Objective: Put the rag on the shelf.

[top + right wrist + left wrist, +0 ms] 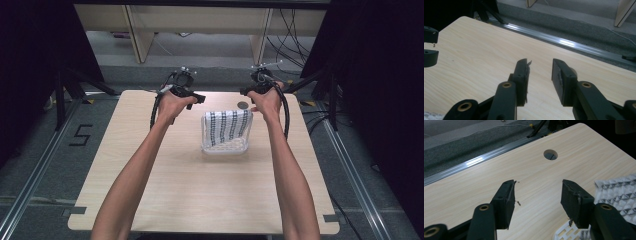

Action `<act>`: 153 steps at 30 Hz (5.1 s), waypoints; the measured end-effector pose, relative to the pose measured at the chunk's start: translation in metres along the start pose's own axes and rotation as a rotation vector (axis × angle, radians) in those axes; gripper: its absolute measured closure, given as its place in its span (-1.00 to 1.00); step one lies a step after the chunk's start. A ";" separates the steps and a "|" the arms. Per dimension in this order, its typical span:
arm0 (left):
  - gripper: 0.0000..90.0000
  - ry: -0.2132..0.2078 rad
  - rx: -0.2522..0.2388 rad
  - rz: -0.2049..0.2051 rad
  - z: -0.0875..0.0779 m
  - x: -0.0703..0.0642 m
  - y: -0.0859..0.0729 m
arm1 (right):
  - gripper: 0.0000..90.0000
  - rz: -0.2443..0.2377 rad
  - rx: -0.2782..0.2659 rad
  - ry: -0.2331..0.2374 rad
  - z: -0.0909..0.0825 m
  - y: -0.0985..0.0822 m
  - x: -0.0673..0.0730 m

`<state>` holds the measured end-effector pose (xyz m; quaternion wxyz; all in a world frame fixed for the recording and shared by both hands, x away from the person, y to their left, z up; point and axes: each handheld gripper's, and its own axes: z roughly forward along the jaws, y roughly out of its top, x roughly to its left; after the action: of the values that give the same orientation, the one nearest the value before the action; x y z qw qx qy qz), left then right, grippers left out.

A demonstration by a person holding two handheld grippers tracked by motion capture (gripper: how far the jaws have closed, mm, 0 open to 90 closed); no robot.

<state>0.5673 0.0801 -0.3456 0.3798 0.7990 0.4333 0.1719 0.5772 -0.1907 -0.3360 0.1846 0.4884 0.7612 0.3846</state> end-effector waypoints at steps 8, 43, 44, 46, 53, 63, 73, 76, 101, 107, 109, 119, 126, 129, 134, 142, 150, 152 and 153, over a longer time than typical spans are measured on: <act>-0.18 -0.002 -0.008 0.002 -0.010 -0.001 0.001 | 0.39 -0.003 -0.029 0.021 -0.012 0.001 0.004; -0.26 -0.080 -0.038 -0.005 -0.060 0.000 -0.028 | 0.25 -0.070 -0.122 0.087 -0.062 -0.021 0.013; -0.26 -0.080 -0.038 -0.005 -0.060 0.000 -0.028 | 0.25 -0.070 -0.122 0.087 -0.062 -0.021 0.013; -0.26 -0.080 -0.047 -0.004 -0.063 0.000 -0.030 | 0.23 -0.080 -0.128 0.091 -0.066 -0.022 0.014; -0.27 -0.108 -0.094 0.011 -0.080 -0.009 -0.046 | 0.20 -0.108 -0.146 0.133 -0.086 -0.038 0.024; -0.27 -0.141 -0.116 0.012 -0.090 -0.016 -0.072 | 0.17 -0.111 -0.140 0.152 -0.094 -0.065 0.028; -0.33 -0.154 -0.128 0.032 -0.096 -0.022 -0.091 | 0.04 -0.114 -0.168 0.169 -0.096 -0.084 0.035; -0.37 -0.160 -0.141 0.025 -0.099 -0.023 -0.094 | -0.03 -0.122 -0.177 0.165 -0.098 -0.087 0.036; -0.45 -0.141 -0.095 0.068 -0.097 -0.025 -0.139 | -0.23 -0.097 -0.199 0.180 -0.105 -0.118 0.038; -0.45 -0.143 -0.094 0.076 -0.096 -0.029 -0.142 | -0.26 -0.090 -0.195 0.175 -0.104 -0.125 0.039; -0.45 -0.146 -0.090 0.081 -0.097 -0.030 -0.143 | -0.28 -0.079 -0.173 0.181 -0.107 -0.127 0.039; -0.45 -0.157 -0.081 0.097 -0.099 -0.036 -0.149 | -0.30 -0.081 -0.170 0.177 -0.102 -0.137 0.036; -0.45 -0.142 -0.073 0.101 -0.104 -0.035 -0.158 | -0.31 -0.068 -0.159 0.182 -0.107 -0.144 0.038; -0.47 -0.143 -0.072 0.106 -0.105 -0.037 -0.163 | -0.32 -0.065 -0.162 0.178 -0.109 -0.150 0.039; -0.48 -0.166 -0.060 0.114 -0.106 -0.041 -0.169 | -0.33 -0.065 -0.144 0.190 -0.110 -0.158 0.041; -0.48 -0.163 -0.042 0.127 -0.108 -0.045 -0.191 | -0.33 -0.084 -0.110 0.190 -0.106 -0.177 0.040; -0.48 -0.156 -0.022 0.142 -0.106 -0.046 -0.207 | -0.33 -0.118 -0.113 0.195 -0.102 -0.188 0.046; -0.48 -0.161 -0.020 0.139 -0.106 -0.048 -0.211 | -0.33 -0.094 -0.083 0.206 -0.105 -0.192 0.051; -0.48 -0.161 -0.020 0.139 -0.106 -0.048 -0.211 | -0.33 -0.124 -0.106 0.202 -0.103 -0.193 0.050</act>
<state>0.3579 0.1604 -0.4336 0.4083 0.8346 0.3431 0.1376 0.3703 -0.2319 -0.4137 0.1561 0.3887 0.7833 0.4593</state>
